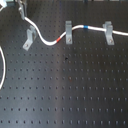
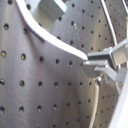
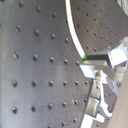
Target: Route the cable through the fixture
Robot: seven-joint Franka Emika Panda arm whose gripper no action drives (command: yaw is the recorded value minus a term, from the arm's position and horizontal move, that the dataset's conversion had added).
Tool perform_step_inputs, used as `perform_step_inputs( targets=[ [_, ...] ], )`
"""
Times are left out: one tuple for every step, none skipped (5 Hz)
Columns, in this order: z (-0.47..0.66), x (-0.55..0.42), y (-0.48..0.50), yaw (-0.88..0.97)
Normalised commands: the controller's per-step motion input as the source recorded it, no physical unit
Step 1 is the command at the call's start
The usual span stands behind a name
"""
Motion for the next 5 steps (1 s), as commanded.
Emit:
perform_step_inputs(
  targets=[
    [-0.25, 0.376, -0.336, 0.00],
    [-0.12, 0.403, -0.349, 0.00],
    [-0.04, 0.416, -0.324, 0.00],
    [0.00, 0.405, -0.147, 0.00],
    [0.00, 0.368, -0.140, 0.01]
  ],
)
